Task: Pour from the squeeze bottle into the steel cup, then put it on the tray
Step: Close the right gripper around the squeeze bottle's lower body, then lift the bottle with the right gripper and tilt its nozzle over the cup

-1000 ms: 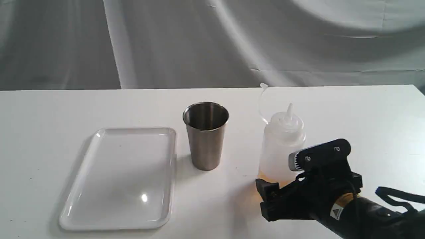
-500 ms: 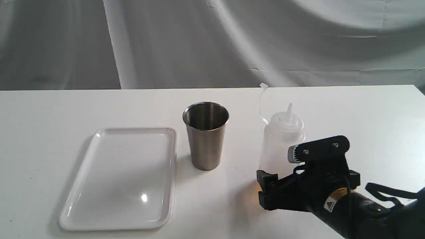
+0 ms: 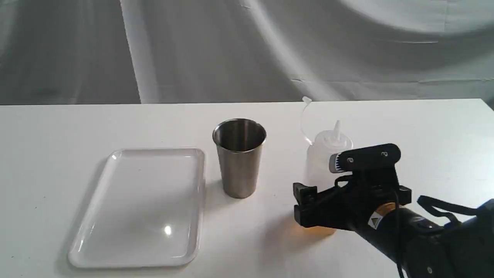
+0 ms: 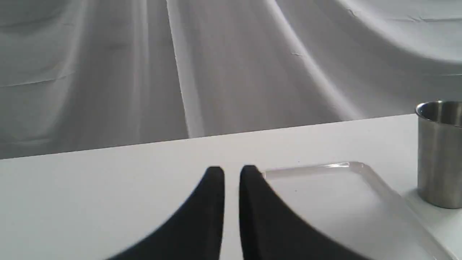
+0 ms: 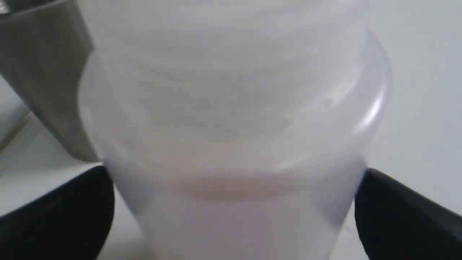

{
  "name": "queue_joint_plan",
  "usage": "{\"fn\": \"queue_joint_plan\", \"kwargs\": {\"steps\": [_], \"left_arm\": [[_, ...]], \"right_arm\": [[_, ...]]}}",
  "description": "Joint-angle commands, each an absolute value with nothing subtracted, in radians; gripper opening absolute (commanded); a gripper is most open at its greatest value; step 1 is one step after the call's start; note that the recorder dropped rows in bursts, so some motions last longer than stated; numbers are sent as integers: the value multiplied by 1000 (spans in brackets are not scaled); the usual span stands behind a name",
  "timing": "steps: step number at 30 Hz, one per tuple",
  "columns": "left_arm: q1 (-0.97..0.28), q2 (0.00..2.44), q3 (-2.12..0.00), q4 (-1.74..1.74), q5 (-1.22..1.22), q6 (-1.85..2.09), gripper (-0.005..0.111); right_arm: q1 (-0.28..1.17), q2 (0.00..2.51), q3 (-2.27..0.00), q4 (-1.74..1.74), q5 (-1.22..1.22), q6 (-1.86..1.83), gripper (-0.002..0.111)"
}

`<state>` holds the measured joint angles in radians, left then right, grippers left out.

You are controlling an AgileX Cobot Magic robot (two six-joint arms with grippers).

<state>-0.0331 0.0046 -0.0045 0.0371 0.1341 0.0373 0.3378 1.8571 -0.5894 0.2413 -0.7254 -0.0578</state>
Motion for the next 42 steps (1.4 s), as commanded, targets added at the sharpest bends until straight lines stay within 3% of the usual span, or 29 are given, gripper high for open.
{"fn": "queue_joint_plan", "kwargs": {"steps": [1,11,20,24,37,42], "left_arm": [[-39,0,0,40,133,34,8],[-39,0,0,40,133,34,8],[-39,0,0,40,133,34,8],[-39,0,0,40,133,34,8],[-39,0,0,40,133,32,8],[-39,0,0,40,133,32,8]], "right_arm": [[340,1857,-596,246,-713,-57,88],[338,1857,-596,246,-713,-57,78],[338,1857,-596,246,-709,-55,43],[338,1840,-596,246,-700,-55,35],[336,1613,-598,299,-633,-65,34],[299,1551,-685,259,-388,-107,34]]}}
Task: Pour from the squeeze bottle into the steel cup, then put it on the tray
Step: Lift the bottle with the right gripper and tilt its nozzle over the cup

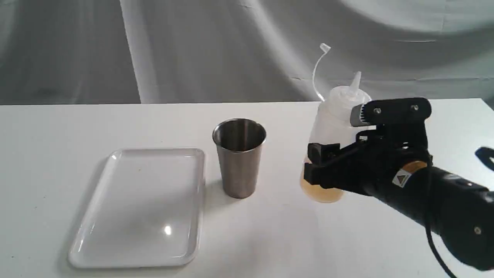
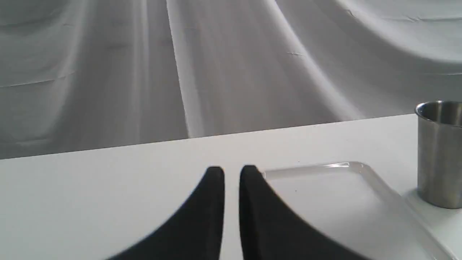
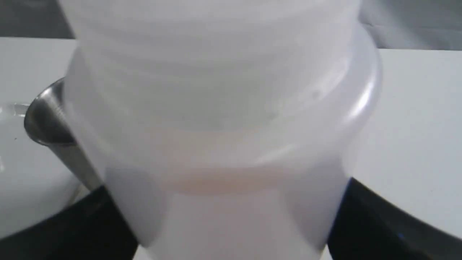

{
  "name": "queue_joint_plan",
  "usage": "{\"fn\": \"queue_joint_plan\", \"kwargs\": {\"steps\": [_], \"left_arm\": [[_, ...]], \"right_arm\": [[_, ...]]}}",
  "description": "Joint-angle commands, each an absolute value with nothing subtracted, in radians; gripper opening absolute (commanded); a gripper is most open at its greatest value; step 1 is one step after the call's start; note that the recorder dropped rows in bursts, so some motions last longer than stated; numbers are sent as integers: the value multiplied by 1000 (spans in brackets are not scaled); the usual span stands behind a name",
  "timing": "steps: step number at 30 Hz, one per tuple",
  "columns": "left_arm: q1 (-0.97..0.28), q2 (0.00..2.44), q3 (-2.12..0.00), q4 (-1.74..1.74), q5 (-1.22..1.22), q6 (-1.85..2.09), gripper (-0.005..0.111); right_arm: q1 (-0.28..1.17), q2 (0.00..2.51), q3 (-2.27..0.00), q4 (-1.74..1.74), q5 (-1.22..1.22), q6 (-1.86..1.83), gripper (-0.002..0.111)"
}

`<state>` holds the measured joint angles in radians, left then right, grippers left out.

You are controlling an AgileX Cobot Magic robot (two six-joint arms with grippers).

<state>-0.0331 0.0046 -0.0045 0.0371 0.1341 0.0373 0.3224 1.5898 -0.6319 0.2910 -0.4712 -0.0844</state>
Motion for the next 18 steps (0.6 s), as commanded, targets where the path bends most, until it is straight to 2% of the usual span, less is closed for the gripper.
{"fn": "queue_joint_plan", "kwargs": {"steps": [1,11,18], "left_arm": [[-39,0,0,40,133,32,8],[-39,0,0,40,133,34,8],[-39,0,0,40,133,34,8]], "right_arm": [[289,1543,-715,234,-350,-107,34],[268,1505,-955,191,-82,-234,34],[218,1505,-1038,181,17,-234,34]]}}
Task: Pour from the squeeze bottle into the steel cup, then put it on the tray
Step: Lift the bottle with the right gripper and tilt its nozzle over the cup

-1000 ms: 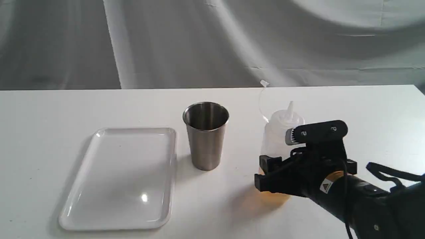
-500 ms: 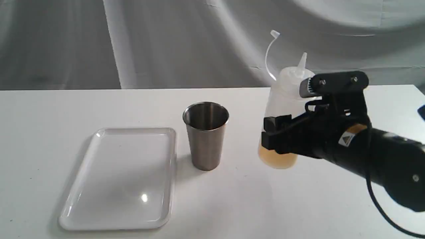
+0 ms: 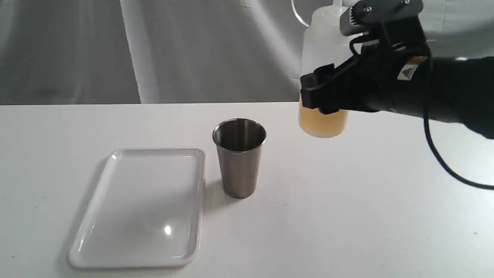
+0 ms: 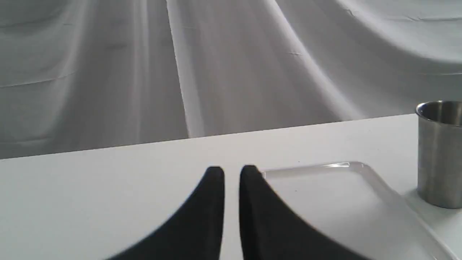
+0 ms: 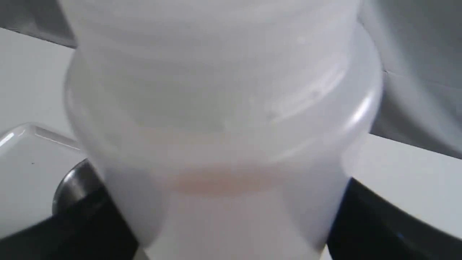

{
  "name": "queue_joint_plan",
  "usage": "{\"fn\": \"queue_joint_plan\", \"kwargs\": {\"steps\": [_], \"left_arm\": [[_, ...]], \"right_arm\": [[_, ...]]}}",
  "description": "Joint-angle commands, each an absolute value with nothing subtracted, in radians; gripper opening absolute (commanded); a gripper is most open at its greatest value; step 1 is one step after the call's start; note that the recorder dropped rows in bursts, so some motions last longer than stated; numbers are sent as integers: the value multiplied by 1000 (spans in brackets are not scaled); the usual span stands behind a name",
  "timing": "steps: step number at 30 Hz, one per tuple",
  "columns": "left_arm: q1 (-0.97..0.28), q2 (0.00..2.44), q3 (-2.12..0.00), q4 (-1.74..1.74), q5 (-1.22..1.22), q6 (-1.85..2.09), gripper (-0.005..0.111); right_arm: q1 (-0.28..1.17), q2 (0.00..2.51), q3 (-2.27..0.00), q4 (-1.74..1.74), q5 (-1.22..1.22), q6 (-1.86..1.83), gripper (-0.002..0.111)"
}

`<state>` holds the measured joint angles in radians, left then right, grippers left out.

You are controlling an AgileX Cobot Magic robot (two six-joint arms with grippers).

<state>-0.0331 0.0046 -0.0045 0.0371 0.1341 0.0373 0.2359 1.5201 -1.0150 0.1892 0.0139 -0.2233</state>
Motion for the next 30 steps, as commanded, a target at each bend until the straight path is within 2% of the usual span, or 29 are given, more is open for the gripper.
{"fn": "queue_joint_plan", "kwargs": {"steps": [1,4,12,18,30], "left_arm": [[-39,0,0,40,133,34,8],[-39,0,0,40,133,34,8],[-39,0,0,40,133,34,8],[-39,0,0,40,133,34,8],[-39,0,0,40,133,34,8]], "right_arm": [[218,1505,-1038,167,17,-234,34],[218,1505,-1038,76,22,-183,34],[218,1505,-1038,-486,34,351,34],[220,1540,-1099,-851,198,643,34],[306,1672,-1270,-1177,392,720,34]]}}
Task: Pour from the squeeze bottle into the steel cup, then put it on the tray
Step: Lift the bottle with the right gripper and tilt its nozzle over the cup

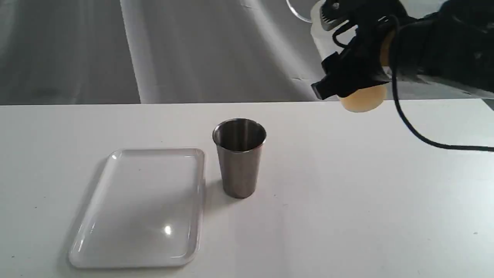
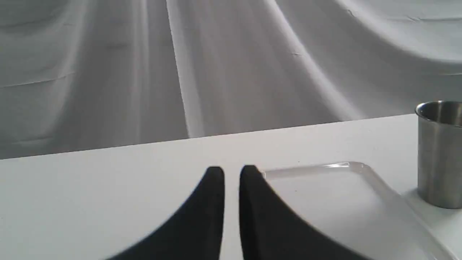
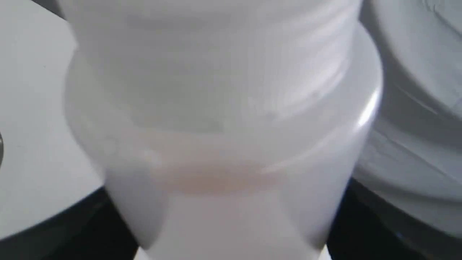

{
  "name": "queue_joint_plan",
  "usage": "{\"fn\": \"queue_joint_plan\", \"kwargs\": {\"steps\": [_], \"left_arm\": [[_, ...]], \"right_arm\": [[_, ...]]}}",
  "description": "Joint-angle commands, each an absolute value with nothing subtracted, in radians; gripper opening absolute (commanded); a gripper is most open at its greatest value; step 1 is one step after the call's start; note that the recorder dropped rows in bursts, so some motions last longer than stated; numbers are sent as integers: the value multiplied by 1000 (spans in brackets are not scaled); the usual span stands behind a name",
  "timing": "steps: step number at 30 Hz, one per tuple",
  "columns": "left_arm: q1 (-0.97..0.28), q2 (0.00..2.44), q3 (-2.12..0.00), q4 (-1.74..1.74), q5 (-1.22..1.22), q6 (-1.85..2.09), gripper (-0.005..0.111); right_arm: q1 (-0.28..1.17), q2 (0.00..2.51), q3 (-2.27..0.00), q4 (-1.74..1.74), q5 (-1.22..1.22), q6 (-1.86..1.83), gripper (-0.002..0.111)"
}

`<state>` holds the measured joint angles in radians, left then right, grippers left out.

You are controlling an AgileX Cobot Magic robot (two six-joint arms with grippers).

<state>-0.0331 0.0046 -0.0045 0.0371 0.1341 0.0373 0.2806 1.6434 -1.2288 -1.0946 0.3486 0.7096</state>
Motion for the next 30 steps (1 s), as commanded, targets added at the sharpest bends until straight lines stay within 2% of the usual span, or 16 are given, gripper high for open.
{"fn": "queue_joint_plan", "kwargs": {"steps": [1,13,30], "left_arm": [[-39,0,0,40,133,34,8],[-39,0,0,40,133,34,8],[-39,0,0,40,133,34,8]], "right_arm": [[318,1686,-1281,-1194,412,720,34],[431,1852,-1340,-1503,613,771,34],[475,1961,-1340,-1743,829,820,34]]}}
